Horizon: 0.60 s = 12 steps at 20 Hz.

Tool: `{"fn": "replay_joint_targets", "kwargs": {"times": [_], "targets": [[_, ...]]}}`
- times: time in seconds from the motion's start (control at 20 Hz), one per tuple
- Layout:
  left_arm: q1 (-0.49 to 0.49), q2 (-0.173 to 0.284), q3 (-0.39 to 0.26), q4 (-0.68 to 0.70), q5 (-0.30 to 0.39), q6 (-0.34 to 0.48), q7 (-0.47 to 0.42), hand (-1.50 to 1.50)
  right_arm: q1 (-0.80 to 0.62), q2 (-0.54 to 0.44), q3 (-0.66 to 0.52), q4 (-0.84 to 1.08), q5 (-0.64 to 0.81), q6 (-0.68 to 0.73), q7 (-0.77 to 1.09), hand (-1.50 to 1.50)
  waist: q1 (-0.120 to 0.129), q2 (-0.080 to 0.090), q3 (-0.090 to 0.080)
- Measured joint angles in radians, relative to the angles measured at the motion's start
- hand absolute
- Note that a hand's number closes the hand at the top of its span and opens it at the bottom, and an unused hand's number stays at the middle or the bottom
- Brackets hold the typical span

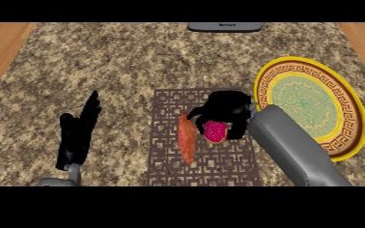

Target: Pick the cupcake from the placemat and place it in the plate

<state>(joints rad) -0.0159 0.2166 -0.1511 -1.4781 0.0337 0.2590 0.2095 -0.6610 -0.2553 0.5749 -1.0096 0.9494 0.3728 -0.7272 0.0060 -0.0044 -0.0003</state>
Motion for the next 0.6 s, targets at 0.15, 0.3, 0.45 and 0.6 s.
{"fn": "replay_joint_targets", "kwargs": {"times": [0.15, 0.3, 0.45, 0.6], "targets": [[-0.018, 0.000, 0.024, 0.017, 0.004, -0.014, 0.004, 0.00, 0.007, 0.020, -0.047, 0.014, 0.014, -0.036, 0.017, 1.50, -0.002, 0.001, 0.000], [-0.004, 0.004, 0.032, 0.016, 0.010, -0.016, 0.000, 0.00, 0.033, 0.046, -0.158, 0.040, -0.013, -0.067, 0.197, 1.50, -0.018, -0.002, 0.000], [0.006, 0.006, 0.043, 0.016, 0.010, -0.006, -0.001, 0.00, 0.070, 0.066, -0.288, 0.071, -0.037, -0.136, 0.417, 1.50, -0.051, -0.007, -0.001], [0.013, 0.006, 0.049, 0.013, 0.008, 0.002, -0.003, 0.00, 0.085, 0.094, -0.383, 0.054, -0.026, -0.248, 0.632, 1.50, -0.060, -0.011, -0.001]]}}
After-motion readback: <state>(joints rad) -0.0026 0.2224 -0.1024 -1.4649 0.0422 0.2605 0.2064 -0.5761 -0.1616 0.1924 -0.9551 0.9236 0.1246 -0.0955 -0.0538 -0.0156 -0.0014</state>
